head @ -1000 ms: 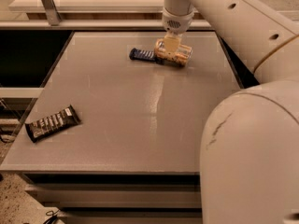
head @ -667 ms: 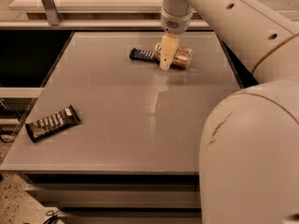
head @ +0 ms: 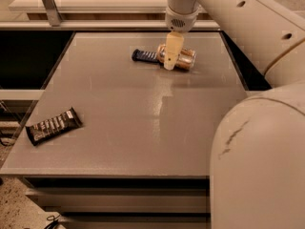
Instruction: Move orange can near rxbar blueberry
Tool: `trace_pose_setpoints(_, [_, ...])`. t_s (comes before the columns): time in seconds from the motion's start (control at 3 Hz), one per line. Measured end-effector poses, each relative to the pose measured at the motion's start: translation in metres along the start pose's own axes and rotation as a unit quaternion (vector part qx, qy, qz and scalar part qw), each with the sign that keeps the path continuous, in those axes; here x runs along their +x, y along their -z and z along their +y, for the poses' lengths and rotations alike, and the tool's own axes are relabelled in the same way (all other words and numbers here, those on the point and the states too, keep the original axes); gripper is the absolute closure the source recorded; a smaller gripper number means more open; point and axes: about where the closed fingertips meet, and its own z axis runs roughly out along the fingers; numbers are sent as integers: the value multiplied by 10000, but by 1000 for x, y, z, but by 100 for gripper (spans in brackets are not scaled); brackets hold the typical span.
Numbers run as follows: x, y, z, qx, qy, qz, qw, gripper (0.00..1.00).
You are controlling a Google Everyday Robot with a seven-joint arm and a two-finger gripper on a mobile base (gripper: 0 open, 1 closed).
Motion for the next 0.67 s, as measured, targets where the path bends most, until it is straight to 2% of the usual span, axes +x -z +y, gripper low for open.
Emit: trace_pose_setpoints(0.67, [-5, 43, -8, 257, 81, -362, 9990, 0])
